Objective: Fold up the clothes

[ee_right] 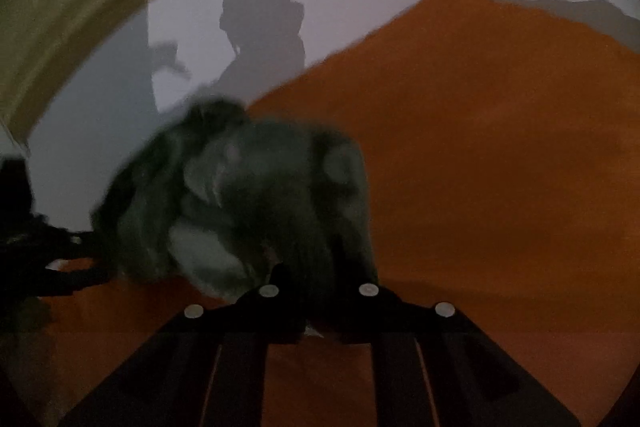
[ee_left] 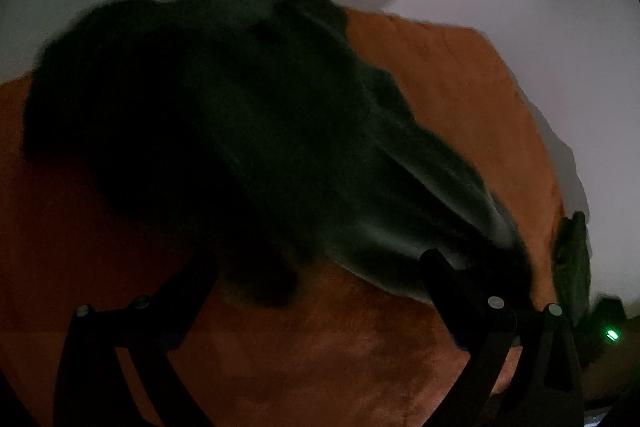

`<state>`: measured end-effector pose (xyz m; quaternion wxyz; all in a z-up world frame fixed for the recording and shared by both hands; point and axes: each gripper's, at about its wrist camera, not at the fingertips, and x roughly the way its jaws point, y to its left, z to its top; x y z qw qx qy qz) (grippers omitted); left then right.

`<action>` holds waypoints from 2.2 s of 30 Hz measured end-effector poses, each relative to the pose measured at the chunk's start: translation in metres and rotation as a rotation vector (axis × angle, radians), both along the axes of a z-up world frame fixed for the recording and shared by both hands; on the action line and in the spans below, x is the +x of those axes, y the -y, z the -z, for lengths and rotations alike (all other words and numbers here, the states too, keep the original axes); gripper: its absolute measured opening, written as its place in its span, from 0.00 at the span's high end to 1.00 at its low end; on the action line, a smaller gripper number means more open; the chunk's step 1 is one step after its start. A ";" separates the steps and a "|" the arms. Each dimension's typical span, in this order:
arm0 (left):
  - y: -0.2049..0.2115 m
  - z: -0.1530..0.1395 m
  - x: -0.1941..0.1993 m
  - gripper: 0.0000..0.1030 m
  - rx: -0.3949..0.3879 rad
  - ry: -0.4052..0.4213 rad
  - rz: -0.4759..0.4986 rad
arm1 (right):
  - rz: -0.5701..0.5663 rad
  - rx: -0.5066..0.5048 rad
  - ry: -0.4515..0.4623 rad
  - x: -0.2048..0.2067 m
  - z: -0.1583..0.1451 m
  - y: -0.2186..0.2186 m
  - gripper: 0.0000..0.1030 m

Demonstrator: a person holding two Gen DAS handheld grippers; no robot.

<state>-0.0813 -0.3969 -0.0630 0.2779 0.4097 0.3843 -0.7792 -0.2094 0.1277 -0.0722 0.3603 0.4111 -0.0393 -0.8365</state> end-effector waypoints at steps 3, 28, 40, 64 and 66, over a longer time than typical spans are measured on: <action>0.000 -0.022 0.021 0.02 -0.026 -0.070 -0.088 | 0.118 -0.046 -0.033 -0.008 -0.036 -0.071 0.93; -0.258 -0.012 -0.070 0.02 0.122 0.066 0.672 | 0.963 0.373 -0.133 0.196 -0.199 -0.640 0.93; -0.483 -0.063 -0.129 0.02 -0.022 0.220 1.206 | 0.805 0.359 0.199 0.234 -0.101 -0.591 0.93; -0.394 0.027 -0.116 0.86 0.137 0.118 0.949 | 0.582 0.458 0.102 0.158 -0.056 -0.478 0.32; -0.384 0.025 -0.103 0.86 0.092 0.119 0.950 | 0.462 0.484 0.118 0.147 -0.035 -0.447 0.32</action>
